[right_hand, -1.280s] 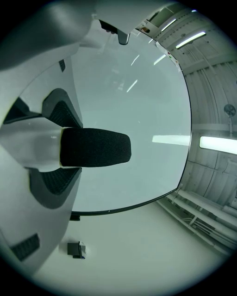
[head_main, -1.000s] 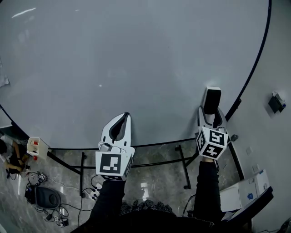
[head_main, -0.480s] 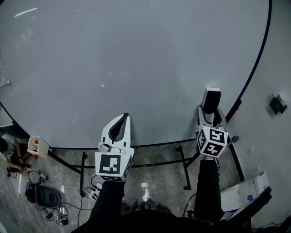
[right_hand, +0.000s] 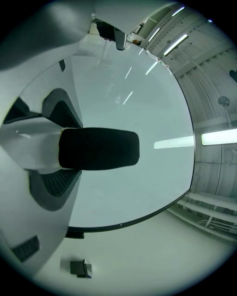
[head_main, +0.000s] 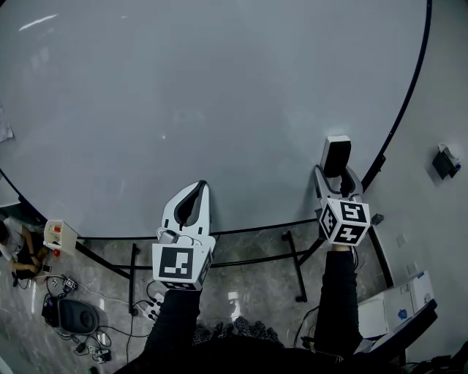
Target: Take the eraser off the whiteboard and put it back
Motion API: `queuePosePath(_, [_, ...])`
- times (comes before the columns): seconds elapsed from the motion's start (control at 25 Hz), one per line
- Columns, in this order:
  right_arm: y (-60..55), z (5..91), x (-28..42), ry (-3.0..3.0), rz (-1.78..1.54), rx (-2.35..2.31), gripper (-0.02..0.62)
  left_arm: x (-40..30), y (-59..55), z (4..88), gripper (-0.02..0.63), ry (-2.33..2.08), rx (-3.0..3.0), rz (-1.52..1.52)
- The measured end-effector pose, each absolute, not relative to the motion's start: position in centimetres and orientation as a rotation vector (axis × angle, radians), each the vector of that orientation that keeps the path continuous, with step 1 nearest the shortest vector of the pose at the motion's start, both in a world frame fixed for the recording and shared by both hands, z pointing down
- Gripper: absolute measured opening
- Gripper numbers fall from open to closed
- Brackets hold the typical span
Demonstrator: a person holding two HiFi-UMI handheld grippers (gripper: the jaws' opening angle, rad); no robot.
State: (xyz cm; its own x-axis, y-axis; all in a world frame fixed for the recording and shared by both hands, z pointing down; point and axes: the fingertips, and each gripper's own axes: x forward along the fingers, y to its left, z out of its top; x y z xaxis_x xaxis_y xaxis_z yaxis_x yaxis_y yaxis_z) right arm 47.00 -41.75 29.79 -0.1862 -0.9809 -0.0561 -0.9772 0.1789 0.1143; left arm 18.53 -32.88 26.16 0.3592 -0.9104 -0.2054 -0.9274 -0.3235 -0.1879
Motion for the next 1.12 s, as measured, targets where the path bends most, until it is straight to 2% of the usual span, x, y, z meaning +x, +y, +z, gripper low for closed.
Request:
queuePosePath(0.96, [-34.3,27.3,46.7,-2.415,-0.341,2.073,0.275,20.9,-31.0,27.0,0.006,1.588,-2.405,0.074])
queuePosePath(1.12, [-32.7,27.5,46.4,-2.387,-0.32,2.116,0.216,20.9,-30.4,26.7,0.006,1.552,-2.417,0.091])
